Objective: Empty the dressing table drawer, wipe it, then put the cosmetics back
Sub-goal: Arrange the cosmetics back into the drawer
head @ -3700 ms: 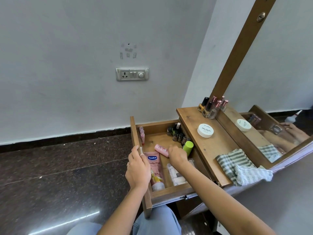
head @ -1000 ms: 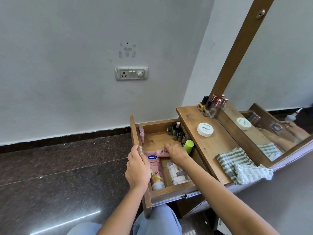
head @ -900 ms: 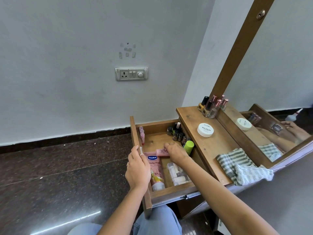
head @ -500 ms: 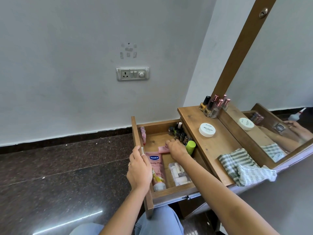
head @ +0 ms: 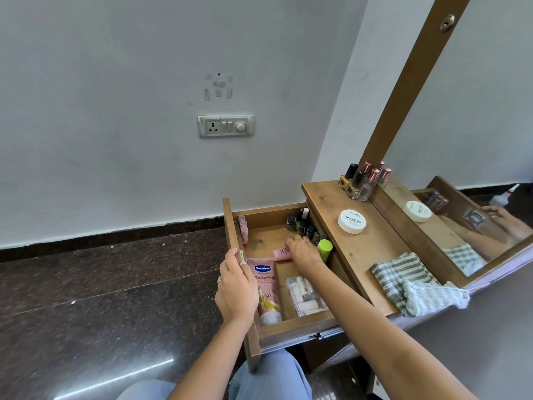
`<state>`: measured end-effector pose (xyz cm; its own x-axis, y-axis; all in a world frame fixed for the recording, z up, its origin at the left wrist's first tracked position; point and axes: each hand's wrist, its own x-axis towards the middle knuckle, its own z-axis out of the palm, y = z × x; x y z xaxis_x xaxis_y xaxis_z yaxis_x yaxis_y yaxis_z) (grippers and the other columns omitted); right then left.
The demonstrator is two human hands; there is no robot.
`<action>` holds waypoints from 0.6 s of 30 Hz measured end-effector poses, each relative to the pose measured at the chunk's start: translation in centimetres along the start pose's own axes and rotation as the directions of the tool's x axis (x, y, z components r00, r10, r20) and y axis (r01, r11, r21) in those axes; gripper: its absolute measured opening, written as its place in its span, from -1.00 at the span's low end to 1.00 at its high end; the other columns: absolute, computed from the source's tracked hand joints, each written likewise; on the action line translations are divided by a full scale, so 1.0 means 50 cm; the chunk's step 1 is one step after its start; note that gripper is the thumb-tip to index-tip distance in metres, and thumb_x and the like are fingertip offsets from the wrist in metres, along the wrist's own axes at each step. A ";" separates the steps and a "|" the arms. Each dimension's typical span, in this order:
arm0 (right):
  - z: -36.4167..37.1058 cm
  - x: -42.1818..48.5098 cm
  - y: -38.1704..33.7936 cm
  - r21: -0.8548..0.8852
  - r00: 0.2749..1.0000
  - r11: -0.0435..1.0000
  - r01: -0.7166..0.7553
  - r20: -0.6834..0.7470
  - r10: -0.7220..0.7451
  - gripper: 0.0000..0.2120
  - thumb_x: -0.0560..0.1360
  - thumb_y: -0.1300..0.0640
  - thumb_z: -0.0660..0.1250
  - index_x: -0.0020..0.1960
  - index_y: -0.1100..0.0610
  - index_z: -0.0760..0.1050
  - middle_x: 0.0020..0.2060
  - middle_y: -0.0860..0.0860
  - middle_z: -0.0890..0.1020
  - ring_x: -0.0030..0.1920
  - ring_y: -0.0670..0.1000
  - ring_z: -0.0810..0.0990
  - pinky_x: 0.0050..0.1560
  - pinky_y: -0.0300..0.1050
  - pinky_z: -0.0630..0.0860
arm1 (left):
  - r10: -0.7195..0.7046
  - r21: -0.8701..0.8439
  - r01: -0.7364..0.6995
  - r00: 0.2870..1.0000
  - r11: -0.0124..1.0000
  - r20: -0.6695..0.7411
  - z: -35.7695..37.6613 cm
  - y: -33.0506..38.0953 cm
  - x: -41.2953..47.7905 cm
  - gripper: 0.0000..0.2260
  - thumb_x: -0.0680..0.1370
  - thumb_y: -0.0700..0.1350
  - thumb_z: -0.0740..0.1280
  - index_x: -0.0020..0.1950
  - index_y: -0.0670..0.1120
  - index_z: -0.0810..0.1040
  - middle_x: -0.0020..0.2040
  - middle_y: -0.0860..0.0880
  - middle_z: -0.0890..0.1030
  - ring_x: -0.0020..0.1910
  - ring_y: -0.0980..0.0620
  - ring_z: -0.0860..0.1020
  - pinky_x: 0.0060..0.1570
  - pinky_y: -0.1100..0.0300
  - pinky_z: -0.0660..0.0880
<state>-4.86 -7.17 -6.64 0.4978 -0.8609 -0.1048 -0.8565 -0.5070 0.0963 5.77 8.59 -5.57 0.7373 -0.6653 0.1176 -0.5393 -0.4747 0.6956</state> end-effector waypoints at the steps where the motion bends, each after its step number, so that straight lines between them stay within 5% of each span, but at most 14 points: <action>1: 0.001 0.000 0.000 0.001 1.000 1.000 0.001 -0.001 -0.001 -0.64 0.53 0.36 0.21 0.30 0.15 0.37 0.24 0.13 0.45 0.28 0.13 0.43 0.16 -0.01 0.52 | 0.001 0.002 -0.001 1.000 1.000 0.001 0.000 0.000 0.000 -0.68 0.64 -0.05 0.15 0.40 -0.02 0.33 0.22 -0.08 0.55 -0.06 -0.04 0.62 -0.38 0.23 0.39; 7: -0.012 -0.002 -0.005 0.019 1.000 1.000 0.005 -0.003 -0.005 -0.63 0.53 0.37 0.20 0.32 0.18 0.35 0.25 0.14 0.42 0.29 0.14 0.40 0.15 0.02 0.52 | -0.003 0.012 0.003 1.000 1.000 0.005 0.000 0.000 0.000 -0.67 0.64 -0.05 0.13 0.41 -0.01 0.32 0.24 -0.08 0.54 -0.05 -0.04 0.61 -0.38 0.23 0.37; 12: -0.091 0.013 0.003 0.175 0.972 0.983 0.058 -0.236 -0.016 -0.52 0.47 0.43 0.25 0.34 0.14 0.37 0.22 0.09 0.45 0.23 0.10 0.46 0.10 -0.04 0.53 | 0.005 -0.001 -0.005 1.000 1.000 -0.004 0.001 -0.002 0.001 -0.69 0.64 -0.06 0.13 0.39 -0.02 0.33 0.23 -0.09 0.55 -0.05 -0.07 0.61 -0.37 0.16 0.42; 18: -0.253 0.061 0.148 0.378 0.799 0.910 -0.172 -0.487 0.353 -0.59 0.44 0.45 0.17 0.23 0.22 0.47 0.14 0.19 0.52 0.17 0.20 0.44 0.06 0.03 0.43 | -0.003 -0.018 0.003 1.000 1.000 -0.005 -0.001 0.001 -0.002 -0.68 0.64 -0.06 0.14 0.39 -0.02 0.34 0.22 -0.08 0.55 -0.04 -0.07 0.61 -0.34 0.17 0.41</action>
<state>-7.97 -14.09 6.30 0.1619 -0.8871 0.4322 -0.9162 -0.2979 -0.2681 5.68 8.68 -5.51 0.7410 -0.6608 0.1196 -0.5300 -0.4660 0.7085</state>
